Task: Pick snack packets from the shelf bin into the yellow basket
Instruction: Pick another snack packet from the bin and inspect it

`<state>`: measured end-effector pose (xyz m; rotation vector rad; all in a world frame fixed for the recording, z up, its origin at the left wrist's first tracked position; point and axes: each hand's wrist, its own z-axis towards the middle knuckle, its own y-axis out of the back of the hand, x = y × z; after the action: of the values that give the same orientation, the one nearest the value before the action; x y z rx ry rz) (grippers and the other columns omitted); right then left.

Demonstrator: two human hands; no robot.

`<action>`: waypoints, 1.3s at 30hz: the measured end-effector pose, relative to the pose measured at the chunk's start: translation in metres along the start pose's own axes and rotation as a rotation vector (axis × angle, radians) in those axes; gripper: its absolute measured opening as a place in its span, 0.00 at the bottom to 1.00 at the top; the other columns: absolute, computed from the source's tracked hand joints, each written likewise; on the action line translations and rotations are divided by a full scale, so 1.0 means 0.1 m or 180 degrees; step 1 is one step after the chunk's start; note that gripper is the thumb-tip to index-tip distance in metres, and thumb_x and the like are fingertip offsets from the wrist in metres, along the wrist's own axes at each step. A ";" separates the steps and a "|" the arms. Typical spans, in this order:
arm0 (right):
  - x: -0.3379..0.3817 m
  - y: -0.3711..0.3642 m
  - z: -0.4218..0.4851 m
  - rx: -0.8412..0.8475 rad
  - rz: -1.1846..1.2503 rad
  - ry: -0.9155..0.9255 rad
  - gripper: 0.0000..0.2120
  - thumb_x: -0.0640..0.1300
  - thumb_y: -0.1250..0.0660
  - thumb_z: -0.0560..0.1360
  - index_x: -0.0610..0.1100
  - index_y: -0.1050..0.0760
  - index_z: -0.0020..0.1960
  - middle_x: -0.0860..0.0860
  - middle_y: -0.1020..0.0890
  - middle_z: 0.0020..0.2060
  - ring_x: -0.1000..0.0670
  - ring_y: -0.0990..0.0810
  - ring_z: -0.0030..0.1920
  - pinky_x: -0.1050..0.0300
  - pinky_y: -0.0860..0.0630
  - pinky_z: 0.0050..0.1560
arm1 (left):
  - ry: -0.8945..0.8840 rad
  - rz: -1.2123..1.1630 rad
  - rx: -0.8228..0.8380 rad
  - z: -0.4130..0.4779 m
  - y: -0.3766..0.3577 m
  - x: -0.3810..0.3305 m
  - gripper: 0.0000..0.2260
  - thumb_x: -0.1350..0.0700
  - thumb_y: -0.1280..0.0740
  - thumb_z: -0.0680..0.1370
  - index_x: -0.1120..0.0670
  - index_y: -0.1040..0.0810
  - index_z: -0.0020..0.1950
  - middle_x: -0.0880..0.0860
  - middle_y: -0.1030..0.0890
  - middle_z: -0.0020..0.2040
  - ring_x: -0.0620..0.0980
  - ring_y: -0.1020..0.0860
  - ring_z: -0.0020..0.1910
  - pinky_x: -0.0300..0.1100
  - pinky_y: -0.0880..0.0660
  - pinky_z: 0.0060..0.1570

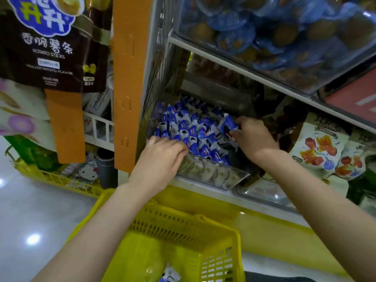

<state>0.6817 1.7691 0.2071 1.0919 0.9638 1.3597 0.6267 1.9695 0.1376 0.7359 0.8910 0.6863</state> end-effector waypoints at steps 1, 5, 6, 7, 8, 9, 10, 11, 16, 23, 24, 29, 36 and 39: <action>0.01 -0.03 0.02 0.0048 -0.0240 0.0079 0.12 0.43 0.38 0.78 0.40 0.28 0.59 0.42 0.22 0.52 0.43 0.22 0.50 0.53 0.26 0.44 | -0.0013 -0.0011 0.0007 0.00 -0.01 0.01 0.10 0.53 0.42 0.80 0.52 0.22 0.54 0.49 0.18 0.52 0.49 0.24 0.53 0.42 0.40 0.54; 0.05 -0.14 0.06 0.0229 -0.0708 0.0106 0.07 0.38 0.37 0.77 0.40 0.27 0.55 0.44 0.21 0.46 0.44 0.21 0.44 0.56 0.29 0.38 | -0.0058 -0.0124 -0.0053 -0.01 -0.03 0.04 0.09 0.54 0.40 0.80 0.52 0.21 0.53 0.49 0.18 0.50 0.49 0.23 0.51 0.42 0.40 0.54; 0.06 -0.17 0.06 0.0351 -0.0754 0.0020 0.06 0.38 0.37 0.76 0.40 0.26 0.53 0.44 0.22 0.45 0.45 0.22 0.43 0.56 0.29 0.38 | -0.0060 -0.0146 -0.0057 -0.01 -0.03 0.04 0.08 0.54 0.40 0.80 0.51 0.21 0.53 0.49 0.18 0.50 0.49 0.23 0.51 0.42 0.40 0.54; 0.06 -0.20 0.08 0.0500 -0.0794 -0.0077 0.05 0.38 0.37 0.76 0.40 0.26 0.51 0.44 0.22 0.44 0.46 0.22 0.42 0.56 0.29 0.37 | -0.0071 -0.0154 -0.0055 -0.01 -0.03 0.05 0.08 0.54 0.40 0.80 0.51 0.22 0.53 0.48 0.18 0.50 0.49 0.23 0.51 0.41 0.40 0.54; 0.05 -0.23 0.10 0.0650 -0.0791 -0.0188 0.04 0.38 0.36 0.76 0.40 0.26 0.50 0.44 0.22 0.44 0.46 0.23 0.41 0.56 0.29 0.38 | -0.0086 -0.0156 -0.0053 -0.01 -0.04 0.06 0.08 0.54 0.40 0.80 0.51 0.22 0.53 0.48 0.18 0.50 0.49 0.24 0.51 0.41 0.41 0.54; 0.04 -0.26 0.13 0.0781 -0.0692 -0.0332 0.04 0.38 0.36 0.75 0.40 0.26 0.51 0.44 0.22 0.45 0.46 0.23 0.42 0.55 0.29 0.39 | -0.0098 -0.0164 -0.0051 -0.01 -0.04 0.07 0.09 0.53 0.40 0.80 0.51 0.22 0.54 0.48 0.18 0.50 0.49 0.24 0.51 0.41 0.41 0.54; 0.03 -0.28 0.16 0.0881 -0.0495 -0.0497 0.06 0.38 0.34 0.75 0.40 0.26 0.52 0.44 0.22 0.46 0.47 0.23 0.43 0.55 0.28 0.40 | -0.0109 -0.0175 -0.0050 -0.02 -0.04 0.08 0.09 0.53 0.41 0.80 0.50 0.22 0.54 0.48 0.19 0.50 0.49 0.24 0.52 0.41 0.41 0.54; 0.02 -0.29 0.20 0.0947 -0.0226 -0.0653 0.08 0.39 0.33 0.75 0.40 0.26 0.53 0.45 0.22 0.45 0.48 0.23 0.44 0.56 0.28 0.42 | -0.0123 -0.0191 -0.0045 -0.01 -0.04 0.09 0.09 0.52 0.41 0.80 0.50 0.22 0.54 0.47 0.19 0.51 0.48 0.24 0.52 0.40 0.41 0.54; 0.02 -0.37 0.27 0.0934 0.0736 -0.0992 0.15 0.45 0.34 0.76 0.38 0.25 0.59 0.42 0.21 0.55 0.46 0.22 0.53 0.54 0.26 0.54 | -0.0156 -0.0266 -0.0031 -0.01 -0.04 0.11 0.11 0.51 0.44 0.80 0.49 0.23 0.56 0.46 0.19 0.52 0.47 0.25 0.53 0.39 0.42 0.54; 0.01 -0.38 0.27 0.1540 0.0994 -0.1039 0.12 0.44 0.42 0.80 0.41 0.26 0.41 0.43 0.23 0.43 0.44 0.24 0.49 0.47 0.27 0.61 | -0.0162 -0.0215 0.0009 -0.01 0.00 0.11 0.11 0.52 0.43 0.80 0.50 0.23 0.57 0.47 0.19 0.53 0.47 0.25 0.54 0.39 0.42 0.55; 0.00 -0.38 0.27 0.1596 0.0920 -0.0911 0.14 0.44 0.44 0.80 0.44 0.29 0.37 0.47 0.25 0.38 0.45 0.26 0.47 0.48 0.27 0.61 | -0.0147 -0.0174 0.0006 -0.01 0.01 0.12 0.11 0.52 0.43 0.81 0.50 0.23 0.56 0.47 0.19 0.53 0.48 0.25 0.54 0.40 0.42 0.55; 0.01 -0.35 0.23 0.1488 0.0098 -0.0125 0.14 0.45 0.47 0.81 0.41 0.26 0.49 0.48 0.28 0.37 0.42 0.26 0.48 0.52 0.31 0.52 | -0.0173 0.0088 0.0043 0.00 0.09 0.17 0.08 0.54 0.39 0.79 0.53 0.21 0.51 0.50 0.18 0.47 0.50 0.22 0.48 0.44 0.34 0.53; 0.57 -0.42 0.58 0.0462 0.1239 0.0778 0.12 0.44 0.41 0.79 0.43 0.26 0.61 0.47 0.21 0.54 0.55 0.26 0.48 0.62 0.31 0.50 | -0.0227 0.0165 0.0136 -0.01 0.11 0.20 0.08 0.56 0.37 0.79 0.54 0.20 0.53 0.51 0.18 0.47 0.52 0.22 0.48 0.44 0.32 0.52; 0.82 -0.59 0.79 0.0693 0.1451 0.1018 0.14 0.42 0.41 0.79 0.40 0.27 0.63 0.44 0.21 0.57 0.52 0.25 0.54 0.65 0.33 0.51 | -0.0245 0.0160 0.0134 0.00 0.11 0.20 0.09 0.55 0.39 0.79 0.54 0.20 0.53 0.50 0.18 0.47 0.51 0.22 0.49 0.44 0.32 0.51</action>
<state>0.7741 1.8531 0.1768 1.3394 1.1593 1.8750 0.6337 1.9917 0.1378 0.8193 0.8209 0.6810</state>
